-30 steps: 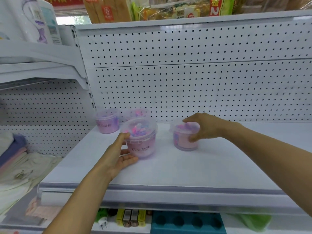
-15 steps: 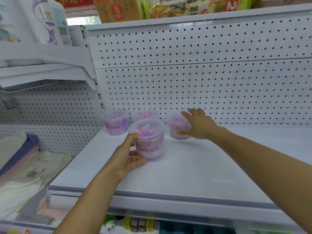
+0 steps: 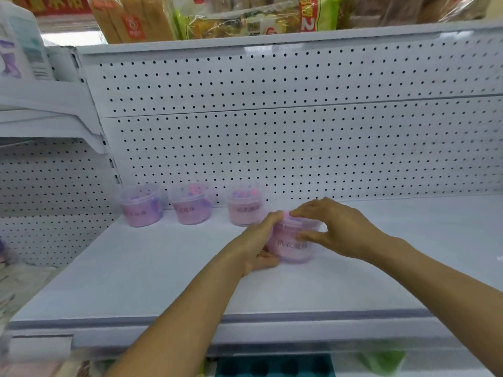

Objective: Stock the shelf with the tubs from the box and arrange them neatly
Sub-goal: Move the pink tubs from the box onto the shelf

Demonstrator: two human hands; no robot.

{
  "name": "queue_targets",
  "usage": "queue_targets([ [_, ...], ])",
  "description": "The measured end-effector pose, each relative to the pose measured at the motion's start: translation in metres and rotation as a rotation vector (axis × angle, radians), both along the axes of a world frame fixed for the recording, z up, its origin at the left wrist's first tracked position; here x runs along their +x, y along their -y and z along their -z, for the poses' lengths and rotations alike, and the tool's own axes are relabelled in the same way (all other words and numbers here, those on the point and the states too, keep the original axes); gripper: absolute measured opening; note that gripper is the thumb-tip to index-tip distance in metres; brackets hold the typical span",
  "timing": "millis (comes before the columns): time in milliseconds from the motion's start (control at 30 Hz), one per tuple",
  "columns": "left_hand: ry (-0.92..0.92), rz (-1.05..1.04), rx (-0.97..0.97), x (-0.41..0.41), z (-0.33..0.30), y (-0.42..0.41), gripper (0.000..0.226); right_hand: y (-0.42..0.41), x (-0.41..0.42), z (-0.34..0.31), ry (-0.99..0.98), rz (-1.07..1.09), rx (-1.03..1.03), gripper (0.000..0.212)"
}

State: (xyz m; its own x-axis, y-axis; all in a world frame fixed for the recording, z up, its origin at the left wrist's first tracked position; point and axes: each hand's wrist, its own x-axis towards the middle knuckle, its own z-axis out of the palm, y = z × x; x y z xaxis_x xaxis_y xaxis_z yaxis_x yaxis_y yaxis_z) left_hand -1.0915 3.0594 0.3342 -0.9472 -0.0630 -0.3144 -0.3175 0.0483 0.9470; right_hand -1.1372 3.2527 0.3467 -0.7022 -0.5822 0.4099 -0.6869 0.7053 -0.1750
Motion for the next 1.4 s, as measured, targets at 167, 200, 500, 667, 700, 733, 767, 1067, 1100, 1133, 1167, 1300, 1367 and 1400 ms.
queue_targets([
  [167, -0.352, -0.186, -1.007, -0.023, 0.002, 0.009, 0.058, -0.025, -0.017, 0.008, -0.045, 0.098, -0.006, 0.041],
  [200, -0.515, -0.290, -1.047, -0.026, 0.003, 0.016, 0.046, -0.027, -0.022, 0.010, -0.053, 0.120, 0.016, 0.041],
  [500, -0.610, -0.134, -1.247, -0.079, 0.016, 0.058, 0.038, -0.009, -0.079, 0.010, 0.046, 0.228, 0.029, 0.041],
  [667, -0.634, -0.155, -1.332, -0.092, 0.016, 0.061, 0.035, 0.005, -0.093, 0.008, 0.109, 0.265, 0.051, 0.046],
  [700, -0.632, -0.155, -1.333, -0.093, 0.017, 0.060, 0.035, 0.006, -0.092, 0.007, 0.121, 0.267, 0.061, 0.049],
  [733, -0.628, -0.148, -1.336, -0.093, 0.018, 0.060, 0.036, 0.007, -0.091, 0.006, 0.134, 0.267, 0.070, 0.053],
  [767, -0.619, -0.132, -1.343, -0.092, 0.017, 0.060, 0.038, 0.007, -0.089, 0.005, 0.144, 0.264, 0.085, 0.056],
  [1067, -0.785, 0.085, -1.360, -0.033, 0.005, -0.009, 0.067, -0.045, -0.004, 0.018, -0.107, 0.322, 0.068, 0.060],
  [1100, -0.836, 0.093, -1.341, -0.022, 0.005, -0.024, 0.066, -0.059, 0.013, 0.021, -0.135, 0.341, 0.064, 0.058],
  [1133, -0.884, 0.097, -1.319, -0.010, 0.007, -0.041, 0.063, -0.075, 0.030, 0.024, -0.157, 0.361, 0.049, 0.055],
  [1167, -0.925, 0.103, -1.288, 0.000, 0.009, -0.059, 0.060, -0.093, 0.046, 0.028, -0.182, 0.383, 0.024, 0.053],
  [1300, -1.058, 0.185, -1.151, 0.037, 0.030, -0.140, 0.053, -0.173, 0.115, 0.047, -0.187, 0.526, -0.065, 0.046],
  [1367, -1.111, 0.244, -1.073, 0.054, 0.045, -0.192, 0.051, -0.222, 0.148, 0.062, -0.161, 0.590, -0.081, 0.043],
  [1400, -1.116, 0.281, -1.029, 0.062, 0.052, -0.215, 0.051, -0.242, 0.163, 0.068, -0.145, 0.616, -0.077, 0.042],
])
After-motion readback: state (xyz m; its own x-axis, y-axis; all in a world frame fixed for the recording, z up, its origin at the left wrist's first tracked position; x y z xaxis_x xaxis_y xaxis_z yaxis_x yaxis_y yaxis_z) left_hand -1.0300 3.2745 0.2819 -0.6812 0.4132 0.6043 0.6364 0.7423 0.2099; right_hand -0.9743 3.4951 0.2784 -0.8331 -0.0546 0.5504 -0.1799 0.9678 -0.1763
